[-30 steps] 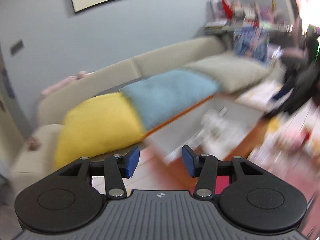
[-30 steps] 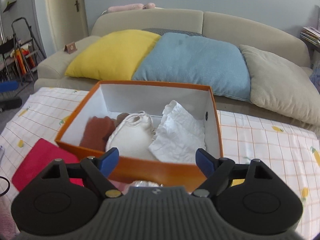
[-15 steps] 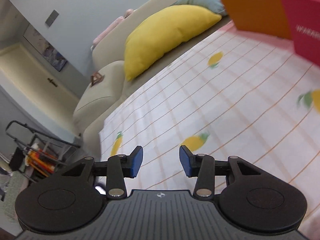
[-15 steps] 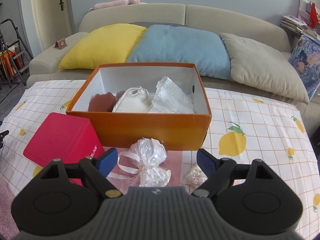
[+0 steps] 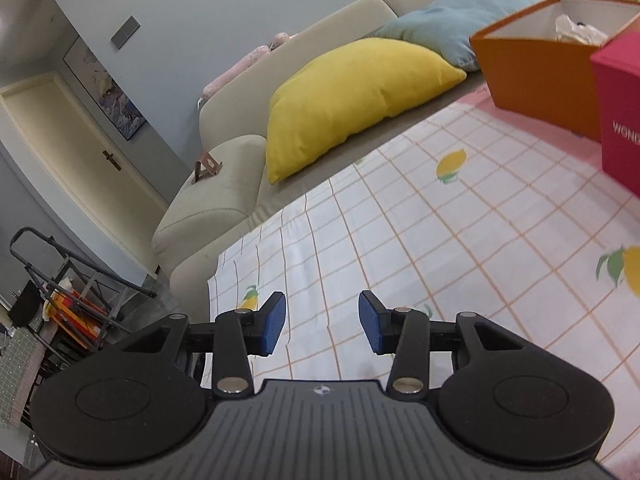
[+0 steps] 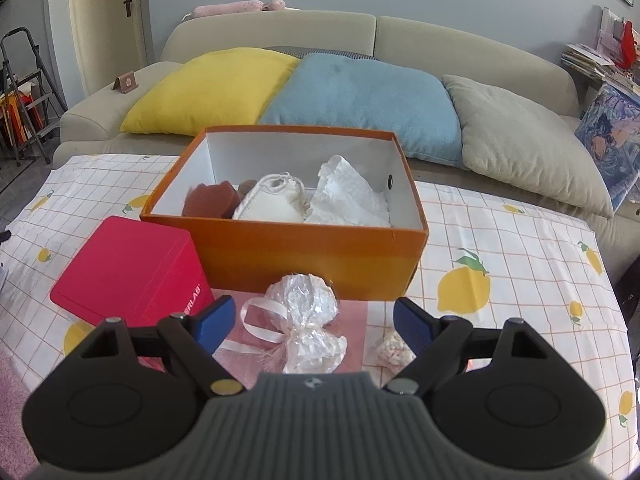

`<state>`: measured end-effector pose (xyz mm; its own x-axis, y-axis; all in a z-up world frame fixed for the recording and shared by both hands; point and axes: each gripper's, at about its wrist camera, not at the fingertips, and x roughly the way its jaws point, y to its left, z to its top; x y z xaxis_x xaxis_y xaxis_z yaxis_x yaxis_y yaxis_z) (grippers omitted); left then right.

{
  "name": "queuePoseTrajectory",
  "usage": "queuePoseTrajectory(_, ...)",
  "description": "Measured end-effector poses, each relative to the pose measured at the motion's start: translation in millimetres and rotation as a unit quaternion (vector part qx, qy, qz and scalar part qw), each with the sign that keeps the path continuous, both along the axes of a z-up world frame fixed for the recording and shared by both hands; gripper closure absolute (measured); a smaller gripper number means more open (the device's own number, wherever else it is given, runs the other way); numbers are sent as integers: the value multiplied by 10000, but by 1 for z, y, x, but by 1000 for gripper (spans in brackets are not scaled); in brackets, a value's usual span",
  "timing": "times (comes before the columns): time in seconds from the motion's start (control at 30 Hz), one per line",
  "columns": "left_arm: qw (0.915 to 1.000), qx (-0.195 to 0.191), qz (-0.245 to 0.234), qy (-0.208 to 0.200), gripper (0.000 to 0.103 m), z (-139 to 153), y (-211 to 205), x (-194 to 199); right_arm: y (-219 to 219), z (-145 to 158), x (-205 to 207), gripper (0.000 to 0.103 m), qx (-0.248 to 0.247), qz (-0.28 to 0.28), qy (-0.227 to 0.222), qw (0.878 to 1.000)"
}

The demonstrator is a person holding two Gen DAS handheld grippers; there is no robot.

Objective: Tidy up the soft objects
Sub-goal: 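Withdraw both tools from the box toward the clear ribbon-tied bag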

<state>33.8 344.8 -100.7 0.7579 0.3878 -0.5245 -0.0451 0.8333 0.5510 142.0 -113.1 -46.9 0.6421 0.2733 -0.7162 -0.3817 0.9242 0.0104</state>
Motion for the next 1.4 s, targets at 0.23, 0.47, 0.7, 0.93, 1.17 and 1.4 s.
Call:
queuePoseTrajectory(0.23,9985,-266,-451,-175,47,35,-49,4,-28,-30,-7,18,-289,-312,280,9987)
queuePoseTrajectory(0.47,9923,-789,-949,-126,45,58,-113,3,-56,-55,-18,18,-654,-451,531,9954)
queuePoseTrajectory(0.7,9760,-1617,-1415,363,41,76,-178,-6,-96,-79,-24,18,-734,-925,1046,9875)
queuePoseTrajectory(0.93,9516,-2627,-1325,886,40,63,-238,-10,-118,-88,-28,17,-256,-1420,1288,9811)
queuePoseTrajectory(1.17,9295,-3392,-503,1358,23,21,-280,11,-111,-87,-29,17,-217,-1190,1126,9862)
queuePoseTrajectory(1.4,9018,-3901,665,1738,15,-25,-288,42,-124,-94,-28,11,-67,-1553,1291,9794)
